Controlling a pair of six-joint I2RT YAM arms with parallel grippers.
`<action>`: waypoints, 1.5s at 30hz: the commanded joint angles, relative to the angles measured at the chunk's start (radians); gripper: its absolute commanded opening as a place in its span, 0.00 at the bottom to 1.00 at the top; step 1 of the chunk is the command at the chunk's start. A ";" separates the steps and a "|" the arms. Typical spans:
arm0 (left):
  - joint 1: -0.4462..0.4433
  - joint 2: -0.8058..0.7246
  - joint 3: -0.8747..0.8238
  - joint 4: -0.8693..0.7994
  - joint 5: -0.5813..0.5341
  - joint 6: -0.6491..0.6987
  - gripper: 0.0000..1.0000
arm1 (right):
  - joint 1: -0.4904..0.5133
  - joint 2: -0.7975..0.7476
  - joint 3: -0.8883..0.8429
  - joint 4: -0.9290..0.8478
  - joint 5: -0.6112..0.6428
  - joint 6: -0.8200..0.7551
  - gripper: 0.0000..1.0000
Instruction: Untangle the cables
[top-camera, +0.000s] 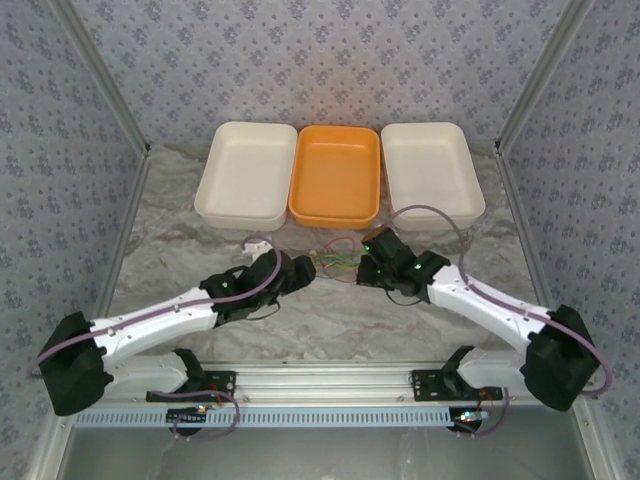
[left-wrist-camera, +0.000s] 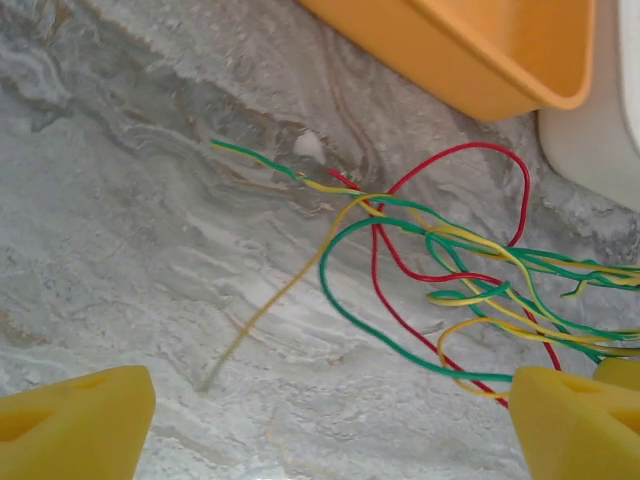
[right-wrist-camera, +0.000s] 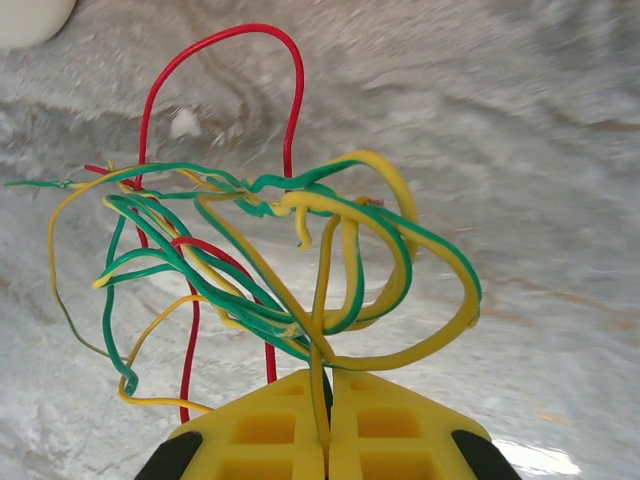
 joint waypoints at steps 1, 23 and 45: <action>0.025 0.018 -0.009 0.121 0.104 0.022 0.82 | 0.030 0.058 0.022 0.097 -0.080 -0.002 0.00; 0.140 0.186 0.093 -0.030 0.145 0.672 0.66 | 0.046 0.195 0.215 -0.018 -0.279 -0.282 0.00; 0.156 0.037 0.068 -0.067 0.133 0.566 0.48 | -0.089 0.096 0.163 -0.056 -0.314 -0.330 0.00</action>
